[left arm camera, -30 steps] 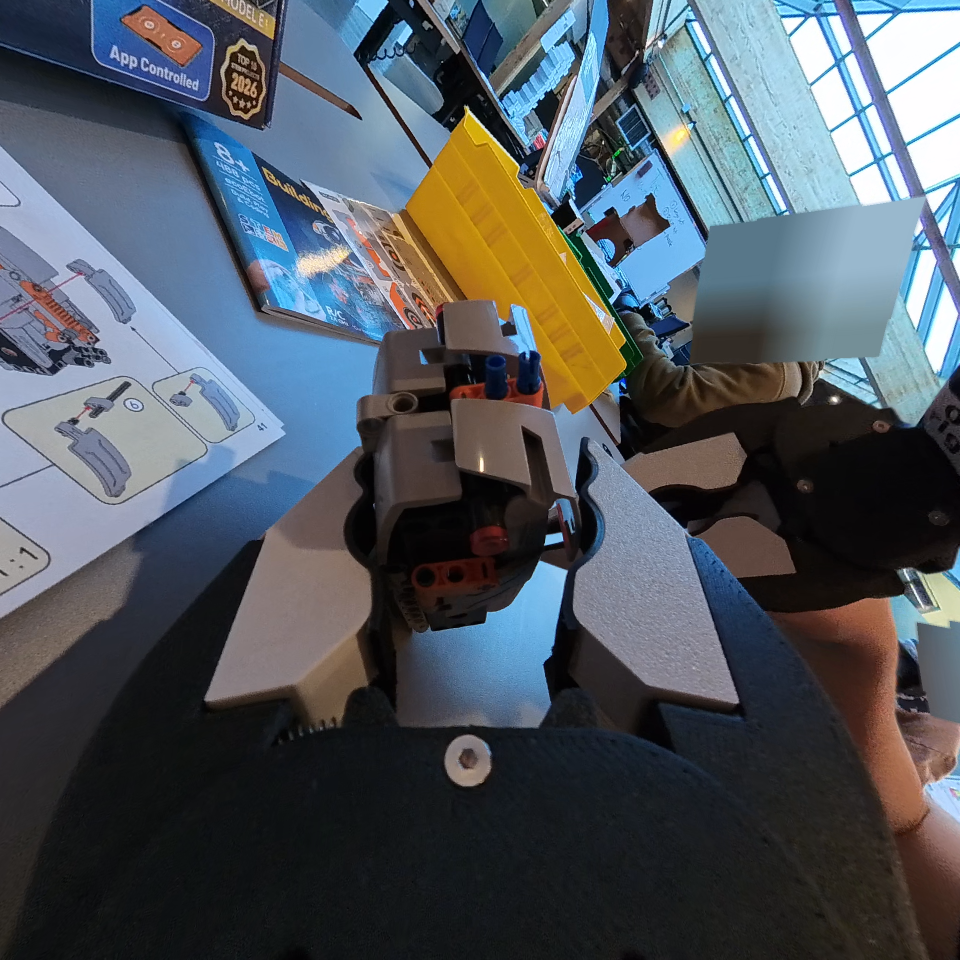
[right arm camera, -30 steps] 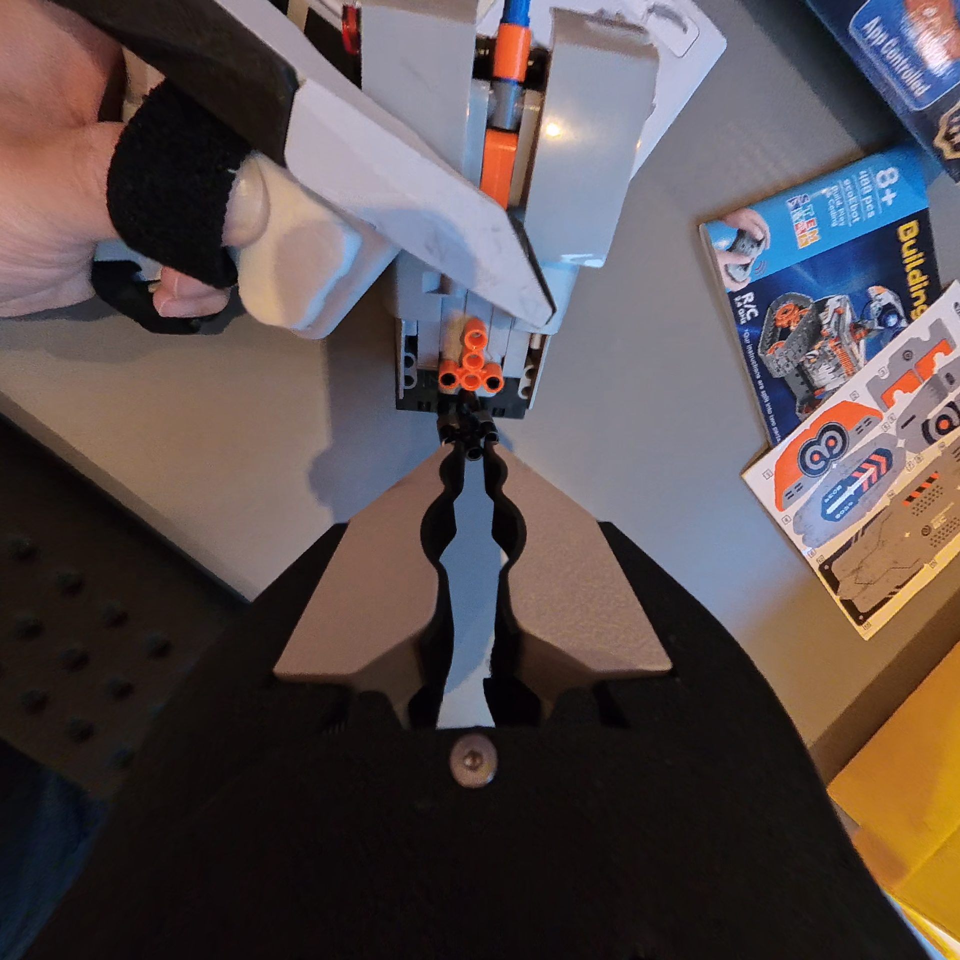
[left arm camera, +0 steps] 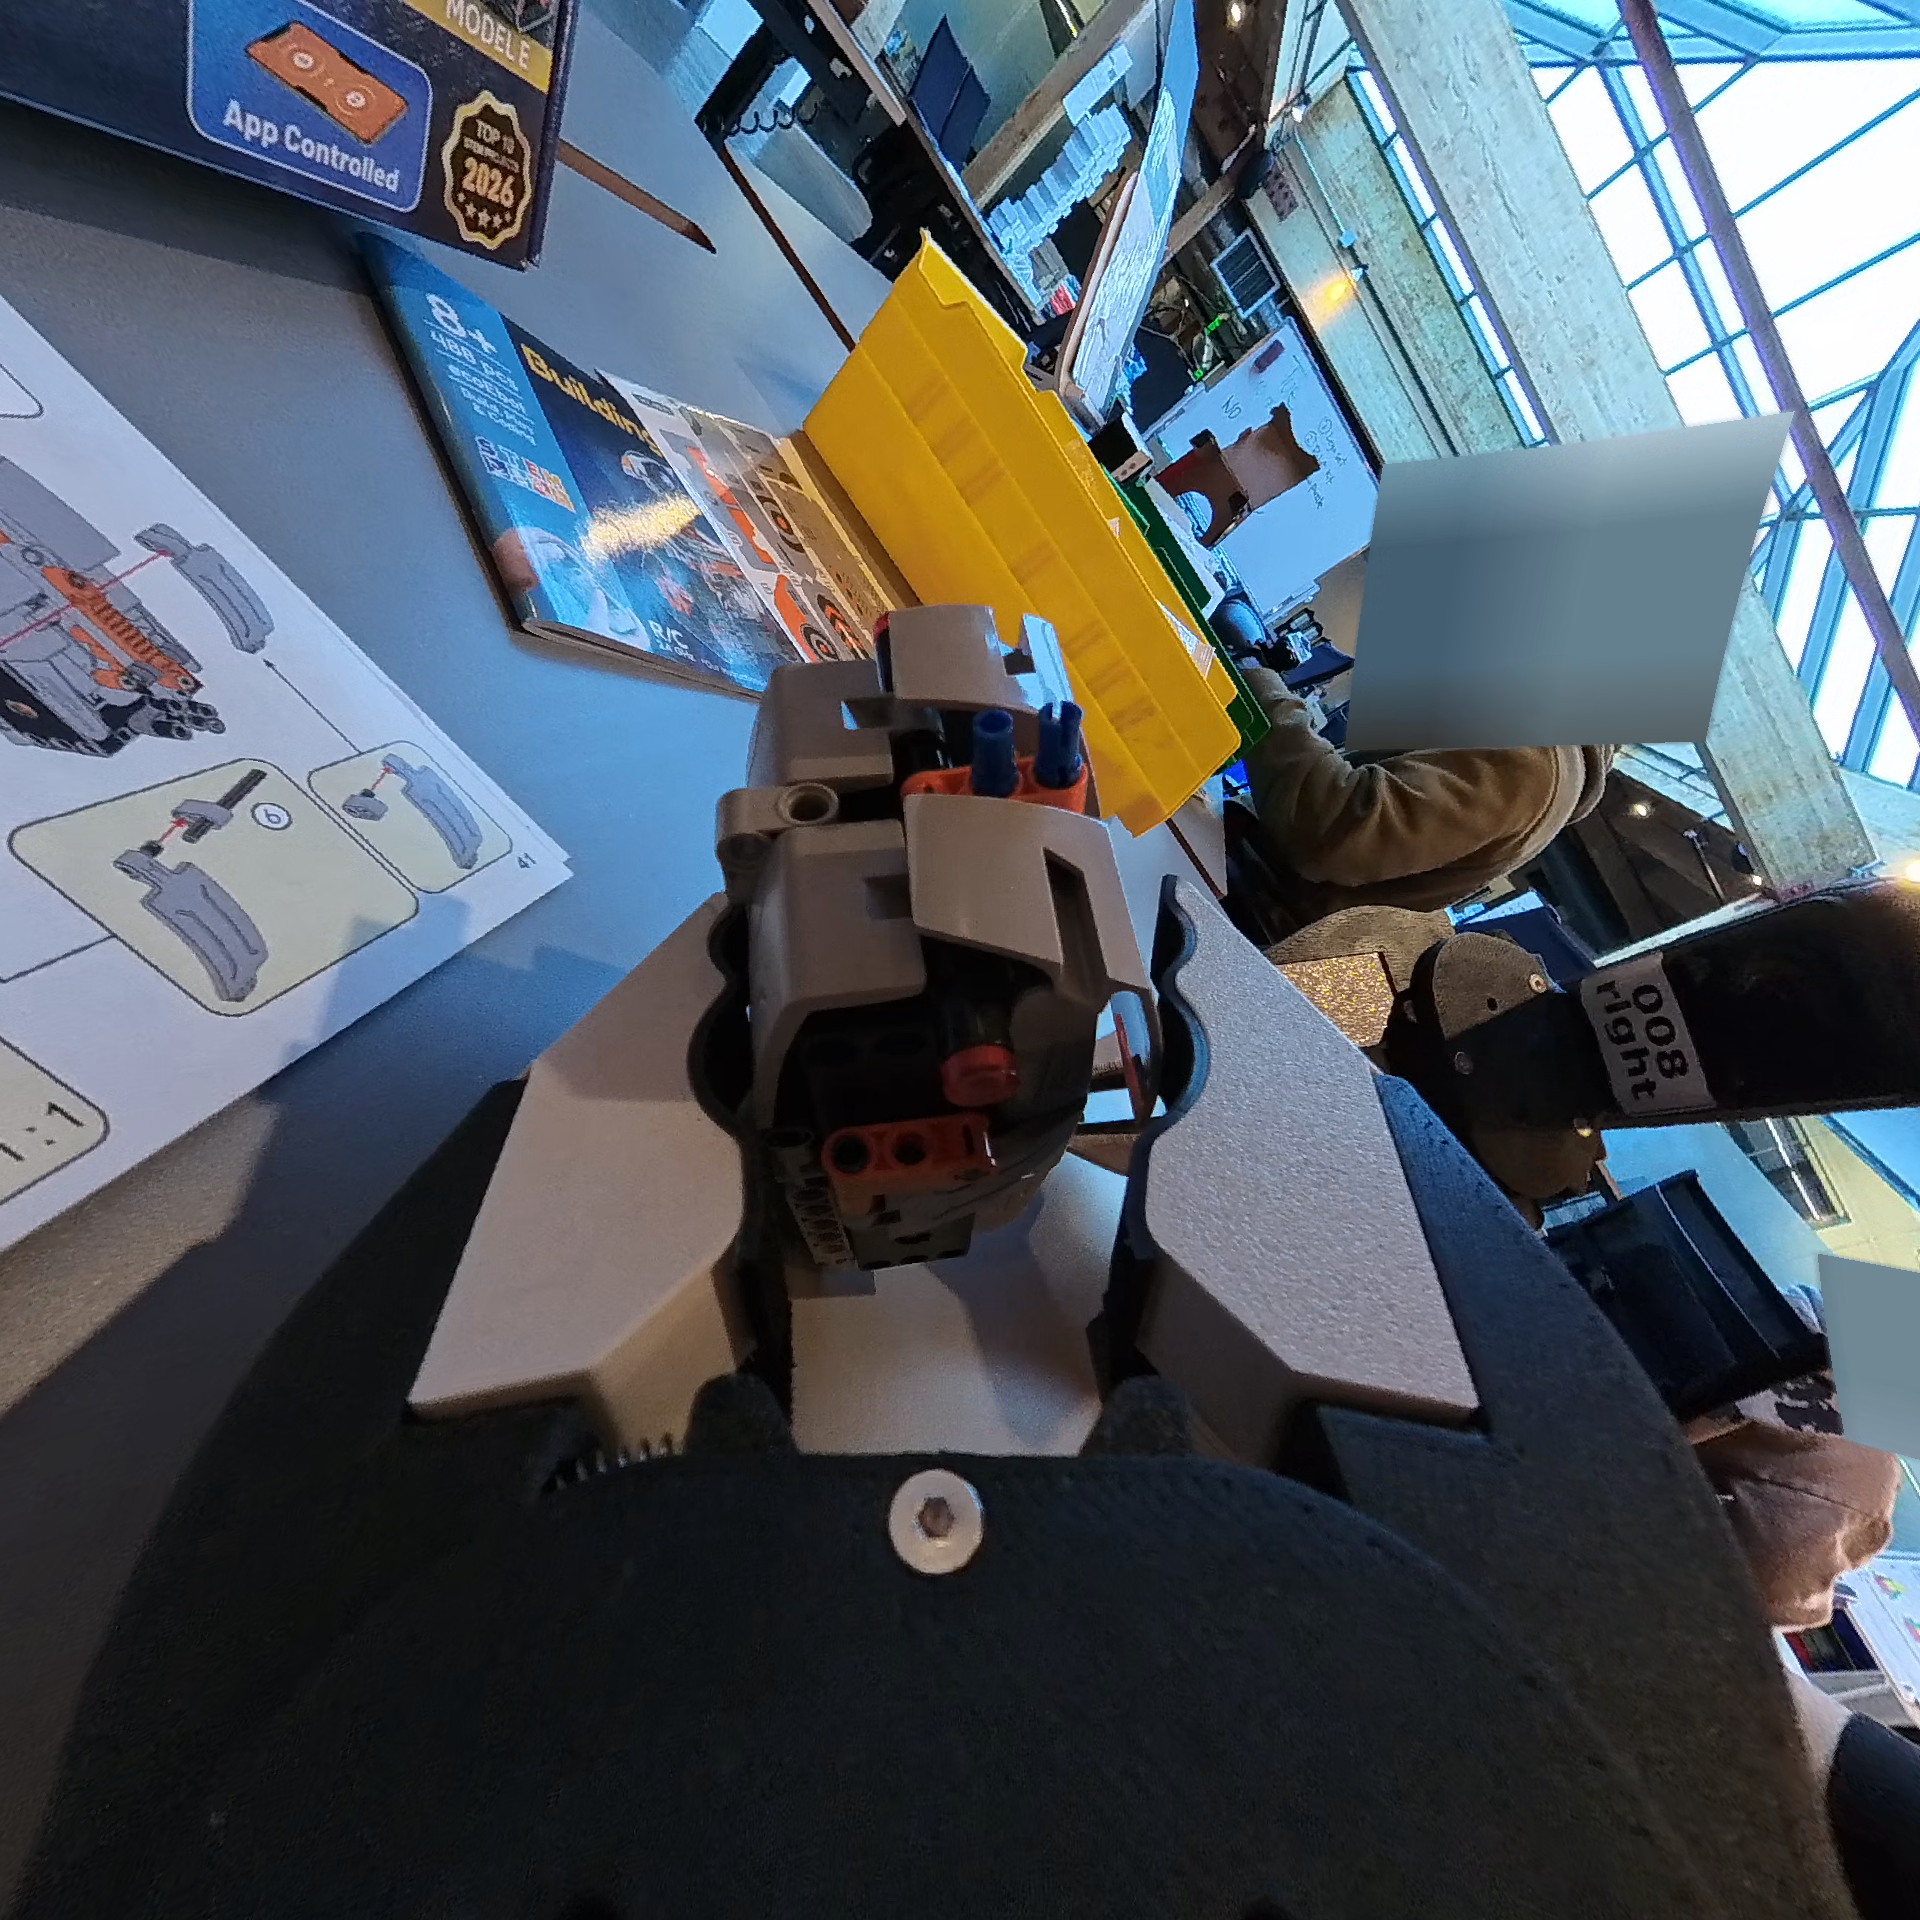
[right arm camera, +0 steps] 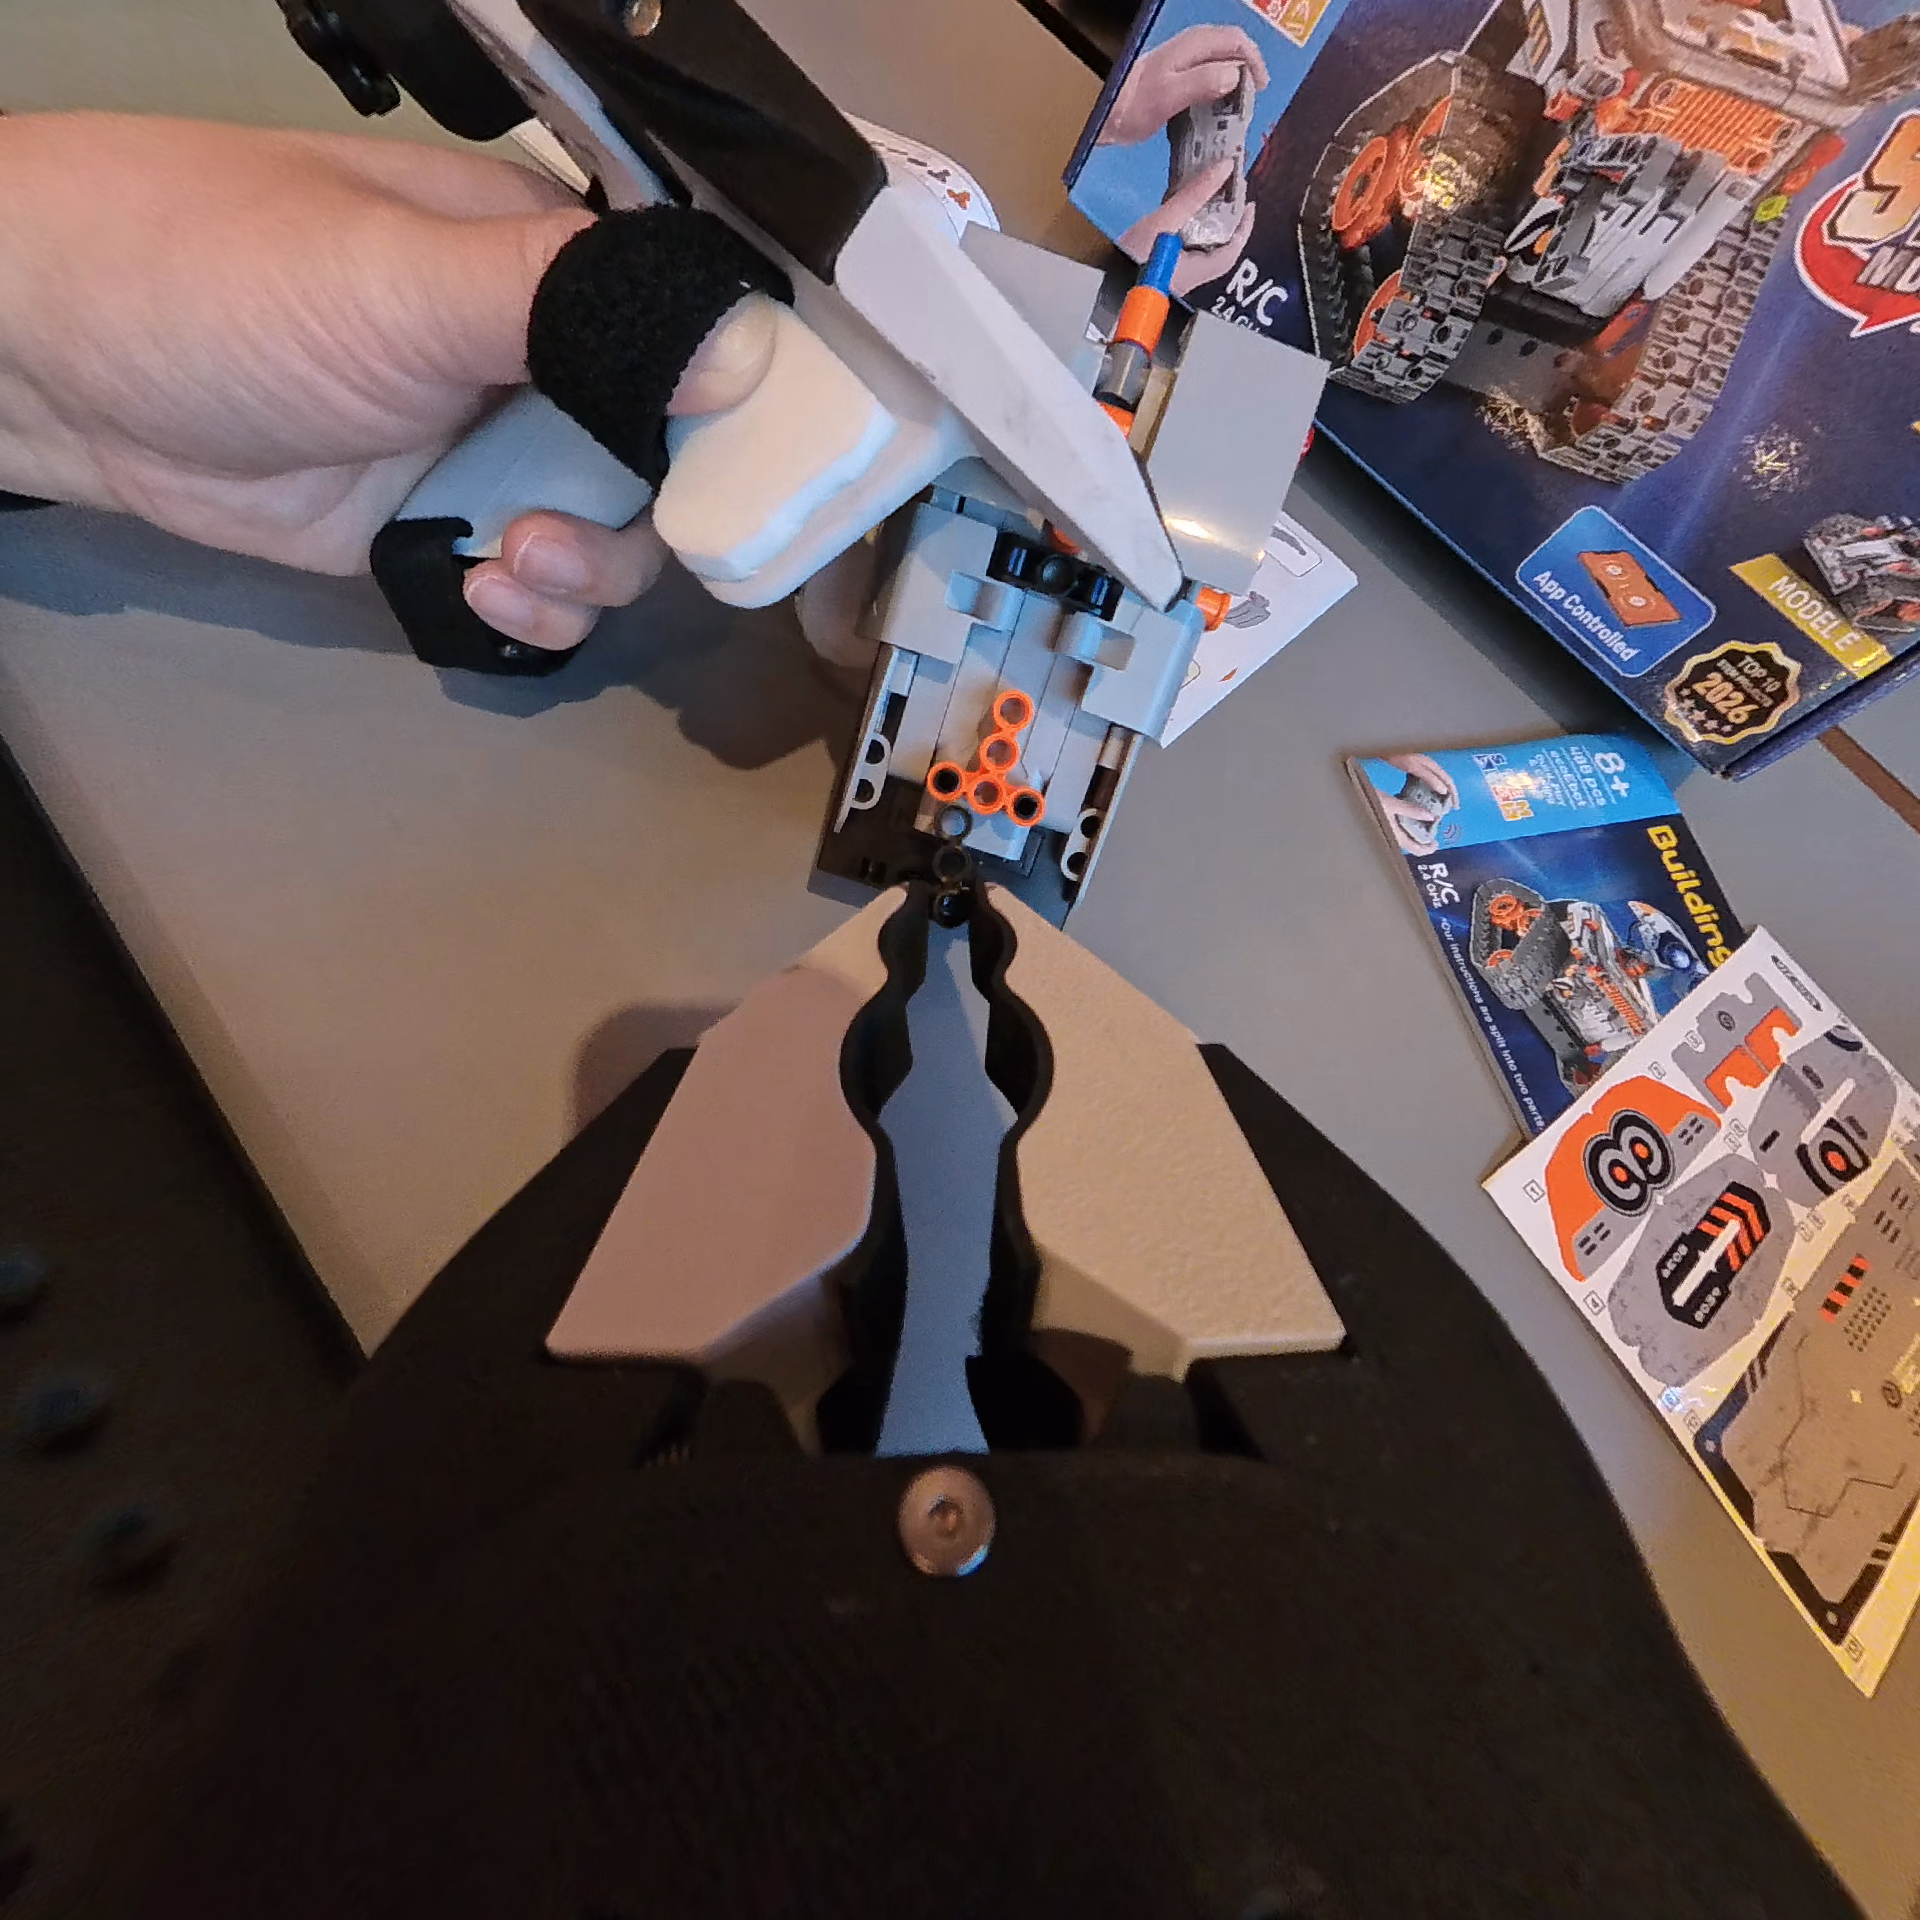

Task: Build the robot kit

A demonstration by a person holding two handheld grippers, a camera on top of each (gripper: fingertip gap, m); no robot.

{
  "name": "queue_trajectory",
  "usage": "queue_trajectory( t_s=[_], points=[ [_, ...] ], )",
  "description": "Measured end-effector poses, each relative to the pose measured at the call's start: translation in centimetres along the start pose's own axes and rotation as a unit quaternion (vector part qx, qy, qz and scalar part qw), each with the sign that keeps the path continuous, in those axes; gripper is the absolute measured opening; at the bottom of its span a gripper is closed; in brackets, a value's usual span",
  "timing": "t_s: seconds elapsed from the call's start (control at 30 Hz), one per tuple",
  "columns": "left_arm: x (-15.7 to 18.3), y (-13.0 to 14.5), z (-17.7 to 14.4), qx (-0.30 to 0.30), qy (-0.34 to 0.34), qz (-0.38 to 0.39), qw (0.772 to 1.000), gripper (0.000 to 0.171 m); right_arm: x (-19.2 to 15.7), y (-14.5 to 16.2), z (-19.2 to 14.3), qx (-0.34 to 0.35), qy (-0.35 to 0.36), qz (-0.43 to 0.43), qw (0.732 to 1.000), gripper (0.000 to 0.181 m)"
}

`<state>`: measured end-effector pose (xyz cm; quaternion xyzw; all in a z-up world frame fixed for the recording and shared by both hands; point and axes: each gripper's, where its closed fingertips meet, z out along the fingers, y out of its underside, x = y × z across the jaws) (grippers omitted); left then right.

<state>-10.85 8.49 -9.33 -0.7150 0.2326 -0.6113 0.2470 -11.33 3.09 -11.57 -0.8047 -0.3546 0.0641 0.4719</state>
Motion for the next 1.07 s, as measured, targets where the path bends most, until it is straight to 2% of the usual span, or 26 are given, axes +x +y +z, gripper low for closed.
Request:
queue_trajectory(
  t_s=[0.43,0.67,0.9,1.07],
  points=[
    [-0.29,-0.14,-0.17,0.003,0.002,-0.014,1.0,0.074,0.02,0.28,-0.15,0.046,0.011,0.054,0.997,0.004],
    [-0.56,-0.11,-0.22,0.004,0.005,-0.034,0.999,0.074,0.67,0.34,-0.33,0.069,-0.009,0.125,0.99,0.004],
    [-0.6,-0.06,-0.24,0.004,0.004,-0.037,0.999,0.074,0.48,0.41,-0.22,0.072,-0.015,0.125,0.989,0.005],
    [-0.59,-0.06,-0.31,0.0,0.0,-0.026,1.0,0.074,0.38,0.65,-0.02,0.059,0.013,0.08,0.995,0.005]
  ],
)
